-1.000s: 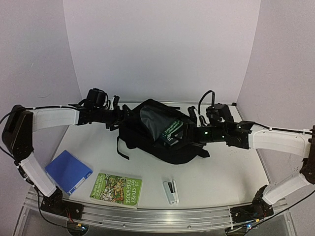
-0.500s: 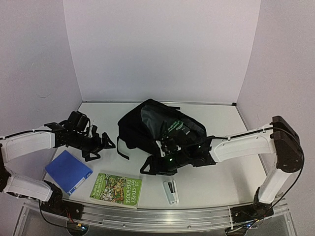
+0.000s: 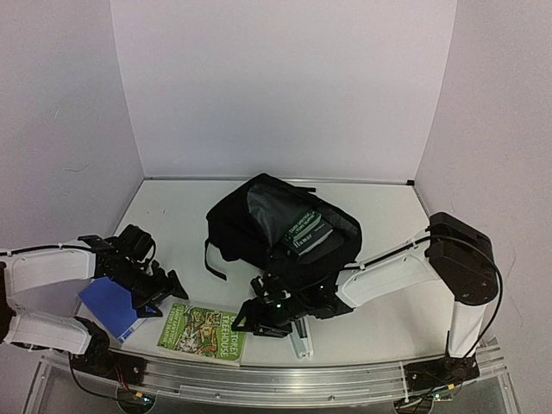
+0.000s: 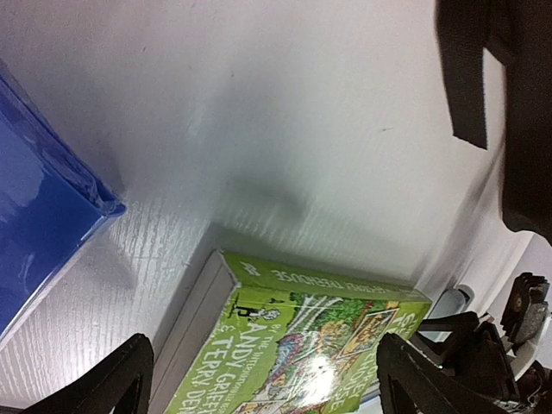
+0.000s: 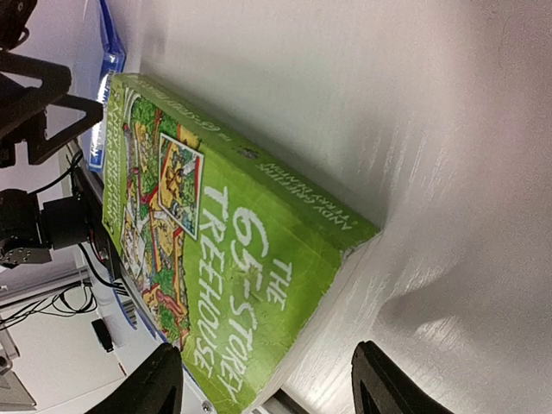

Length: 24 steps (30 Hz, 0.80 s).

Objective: Pack the student bag
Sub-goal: Pick up the book from the center of the board.

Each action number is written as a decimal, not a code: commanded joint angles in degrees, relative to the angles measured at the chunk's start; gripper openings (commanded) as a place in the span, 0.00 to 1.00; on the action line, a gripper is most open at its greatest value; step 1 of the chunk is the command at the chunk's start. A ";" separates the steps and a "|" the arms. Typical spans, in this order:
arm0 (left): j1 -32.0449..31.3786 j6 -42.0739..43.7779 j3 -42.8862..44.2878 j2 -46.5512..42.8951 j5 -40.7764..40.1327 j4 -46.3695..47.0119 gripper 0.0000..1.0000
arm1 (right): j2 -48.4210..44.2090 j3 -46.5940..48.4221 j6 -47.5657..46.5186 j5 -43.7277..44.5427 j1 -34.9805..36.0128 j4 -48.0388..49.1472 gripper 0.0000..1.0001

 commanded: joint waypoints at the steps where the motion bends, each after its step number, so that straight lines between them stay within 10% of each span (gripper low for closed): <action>1: -1.77 -1.68 -1.29 2.71 1.55 2.55 0.90 | 2.10 3.10 1.78 0.01 0.09 2.80 0.66; 24: -9.46 -6.02 0.38 7.47 11.74 17.02 0.88 | 7.66 13.90 -7.11 12.48 -5.31 4.65 0.56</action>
